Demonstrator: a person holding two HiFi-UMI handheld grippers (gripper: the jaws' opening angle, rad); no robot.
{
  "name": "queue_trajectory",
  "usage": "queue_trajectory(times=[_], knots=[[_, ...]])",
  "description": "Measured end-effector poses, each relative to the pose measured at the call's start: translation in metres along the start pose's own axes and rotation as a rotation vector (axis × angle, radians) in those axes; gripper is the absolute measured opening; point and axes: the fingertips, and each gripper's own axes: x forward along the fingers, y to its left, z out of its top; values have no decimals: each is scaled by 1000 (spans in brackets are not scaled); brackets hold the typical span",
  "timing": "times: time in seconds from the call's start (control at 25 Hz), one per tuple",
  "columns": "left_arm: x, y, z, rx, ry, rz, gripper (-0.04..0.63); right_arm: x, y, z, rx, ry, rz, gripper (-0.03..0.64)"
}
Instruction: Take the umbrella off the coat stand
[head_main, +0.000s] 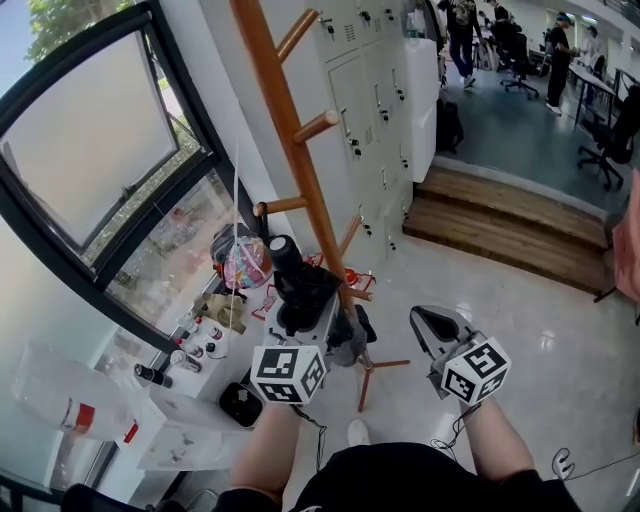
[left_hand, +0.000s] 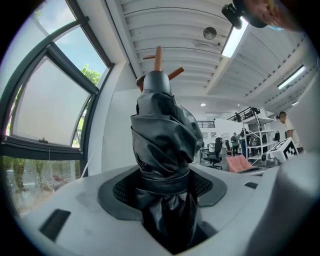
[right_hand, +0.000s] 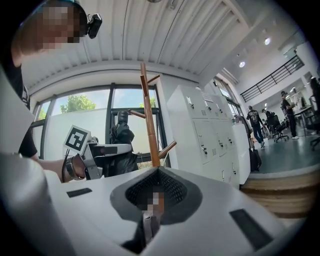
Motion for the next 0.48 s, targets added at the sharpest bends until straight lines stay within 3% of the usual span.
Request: queue_trajectory(times=[0.16, 0.48], knots=[[-7, 5, 14, 44, -9, 43, 261, -6, 11, 0, -7, -1, 40, 54], [-29, -7, 26, 49, -25, 98, 261, -21, 12, 7, -6, -8, 77, 54]])
